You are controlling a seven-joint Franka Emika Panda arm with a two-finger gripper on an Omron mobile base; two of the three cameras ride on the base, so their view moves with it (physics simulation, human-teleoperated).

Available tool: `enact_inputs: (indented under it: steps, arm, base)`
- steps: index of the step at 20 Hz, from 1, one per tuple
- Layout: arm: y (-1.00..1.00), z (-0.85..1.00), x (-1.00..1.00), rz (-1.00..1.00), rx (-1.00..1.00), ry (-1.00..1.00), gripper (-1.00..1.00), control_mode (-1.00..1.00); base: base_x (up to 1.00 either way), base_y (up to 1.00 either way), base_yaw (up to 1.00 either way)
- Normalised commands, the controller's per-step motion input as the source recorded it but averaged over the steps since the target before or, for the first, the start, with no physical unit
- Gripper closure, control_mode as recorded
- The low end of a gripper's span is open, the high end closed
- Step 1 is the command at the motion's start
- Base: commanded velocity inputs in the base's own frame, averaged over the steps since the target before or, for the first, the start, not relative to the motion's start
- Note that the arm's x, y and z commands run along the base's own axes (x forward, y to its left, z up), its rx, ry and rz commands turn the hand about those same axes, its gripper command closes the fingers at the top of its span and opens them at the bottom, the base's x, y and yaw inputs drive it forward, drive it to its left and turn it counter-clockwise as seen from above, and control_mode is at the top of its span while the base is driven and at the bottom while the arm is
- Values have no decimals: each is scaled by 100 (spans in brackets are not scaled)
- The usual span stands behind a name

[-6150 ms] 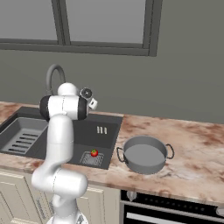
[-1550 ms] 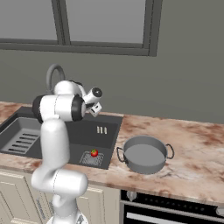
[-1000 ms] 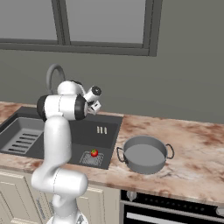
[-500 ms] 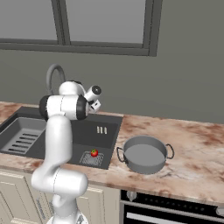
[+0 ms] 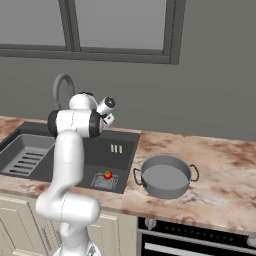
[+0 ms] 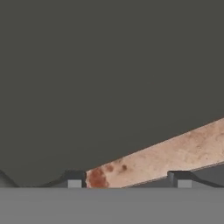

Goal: Dump the tomato from the pot into the sink. Then turn on the water and wash the tomato. Then turn off the water and put the tomato back in the pot.

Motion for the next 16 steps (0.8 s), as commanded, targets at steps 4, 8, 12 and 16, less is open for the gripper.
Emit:
enact_inputs:
  steps: [4, 8, 12, 16]
  arm:
    - [67, 3, 22, 2, 0, -1, -100, -100]
    - [68, 5, 25, 0, 0, 0, -100, -100]
    - [49, 5, 19, 0, 0, 0, -100, -100]
    - [6, 17, 2, 0, 0, 0, -100, -100]
  base:
    - [0, 0, 0]
    - [0, 0, 0]
    - [0, 0, 0]
    - [0, 0, 0]
